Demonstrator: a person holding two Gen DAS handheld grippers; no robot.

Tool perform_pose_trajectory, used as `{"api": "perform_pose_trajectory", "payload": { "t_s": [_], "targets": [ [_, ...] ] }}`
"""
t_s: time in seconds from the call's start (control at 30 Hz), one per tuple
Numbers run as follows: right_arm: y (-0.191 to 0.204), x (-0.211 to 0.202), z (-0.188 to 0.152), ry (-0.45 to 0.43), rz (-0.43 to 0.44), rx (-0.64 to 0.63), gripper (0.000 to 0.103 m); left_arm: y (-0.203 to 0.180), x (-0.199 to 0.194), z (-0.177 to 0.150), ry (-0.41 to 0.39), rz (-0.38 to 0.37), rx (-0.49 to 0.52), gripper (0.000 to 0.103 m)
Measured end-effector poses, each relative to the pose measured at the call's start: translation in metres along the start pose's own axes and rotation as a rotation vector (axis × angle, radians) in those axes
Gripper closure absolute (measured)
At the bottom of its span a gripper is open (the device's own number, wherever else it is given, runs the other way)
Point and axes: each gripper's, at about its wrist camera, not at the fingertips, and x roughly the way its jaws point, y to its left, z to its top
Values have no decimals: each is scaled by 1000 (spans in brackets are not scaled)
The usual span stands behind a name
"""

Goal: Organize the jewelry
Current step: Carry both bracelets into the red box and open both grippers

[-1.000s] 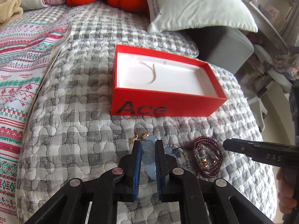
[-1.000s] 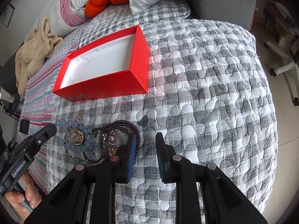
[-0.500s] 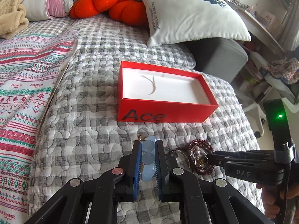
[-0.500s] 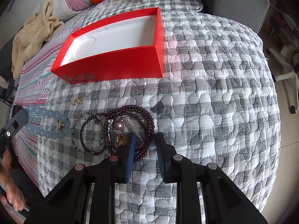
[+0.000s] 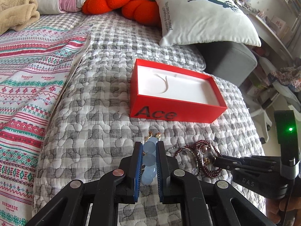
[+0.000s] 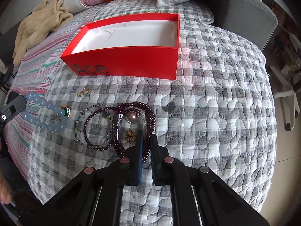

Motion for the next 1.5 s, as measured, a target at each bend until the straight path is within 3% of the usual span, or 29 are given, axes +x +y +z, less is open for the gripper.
{"api": "perform_pose_trajectory", "payload": {
  "t_s": [0.13,0.27,0.43,0.57,0.63,0.67,1.07,1.17,1.2,1.5],
  "targets": [
    [-13,-18,-5,-20,20,61,93,4,-2,-5,11,6,-7,95],
    [-10,-39,-11,-60,69,40,91,3,-3,-7,14,6,2,95],
    [17,-29,-12,-13,152,-14,90,4,-4,-8,18,1,1,95],
    [32,-16,-7,0,141,-38,89,3,-4,-8,19,0,1,95],
    [31,-9,-2,7,143,-22,74,4,-4,-8,21,1,0,95],
    [30,-6,0,9,144,-13,73,4,-4,-9,22,1,1,95],
    [19,21,16,10,182,95,74,9,-3,-9,37,-2,-1,95],
    [14,19,16,5,195,104,87,9,-3,-9,40,0,2,95],
    [11,19,16,7,214,111,91,9,-3,-9,39,-1,2,95],
    [0,-4,8,-23,361,139,94,7,-5,-9,33,-5,-1,95]
  ]
}}
